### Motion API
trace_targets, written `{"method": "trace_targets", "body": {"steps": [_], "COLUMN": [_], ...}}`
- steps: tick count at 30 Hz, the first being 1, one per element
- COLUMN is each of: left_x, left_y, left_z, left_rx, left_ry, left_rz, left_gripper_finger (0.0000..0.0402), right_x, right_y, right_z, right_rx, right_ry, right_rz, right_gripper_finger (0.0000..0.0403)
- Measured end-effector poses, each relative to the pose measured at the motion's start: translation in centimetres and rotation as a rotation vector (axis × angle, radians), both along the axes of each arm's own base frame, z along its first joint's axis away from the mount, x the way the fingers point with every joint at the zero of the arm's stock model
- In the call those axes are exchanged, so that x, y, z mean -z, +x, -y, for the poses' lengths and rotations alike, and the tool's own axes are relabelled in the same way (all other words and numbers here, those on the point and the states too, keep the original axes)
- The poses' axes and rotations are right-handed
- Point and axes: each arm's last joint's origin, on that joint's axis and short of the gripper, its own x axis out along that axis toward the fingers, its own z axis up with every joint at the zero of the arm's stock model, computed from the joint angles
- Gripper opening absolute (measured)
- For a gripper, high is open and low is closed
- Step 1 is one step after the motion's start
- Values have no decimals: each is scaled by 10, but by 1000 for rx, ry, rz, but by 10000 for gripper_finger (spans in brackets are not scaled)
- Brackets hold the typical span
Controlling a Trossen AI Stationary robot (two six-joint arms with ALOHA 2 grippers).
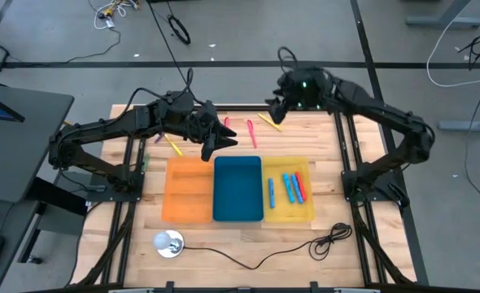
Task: Pick & Place Markers
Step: Put the right yellow pen into the blue bin
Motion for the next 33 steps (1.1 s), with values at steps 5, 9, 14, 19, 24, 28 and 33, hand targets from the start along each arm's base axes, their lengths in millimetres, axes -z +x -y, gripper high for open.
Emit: {"method": "trace_targets", "body": {"steps": [5,9,14,19,24,28,33], "left_x": [0,0,0,0,0,1,1], "left_y": [0,0,0,0,0,0,0], "left_z": [0,0,0,0,0,0,0], "left_rx": [0,0,0,0,0,0,0], "left_ry": [0,0,1,1,1,0,-1], "left_rz": [0,0,-1,-1,-2,-6,-10], "left_gripper_finger": [172,172,172,172,172,172,172], "right_x": [-23,-31,-25,-3,27,49,77], "right_y": [2,3,6,11,22,29,30], "right_z": [25,48,76,98,113,123,132], "right_rx": [63,126,180,200,164,157,164], "right_ry": [-17,-5,31,110,168,201,253], "right_rz": [-20,-46,-106,-185,-243,-284,-320], "right_gripper_finger": [207,207,207,207,207,207,207]}}
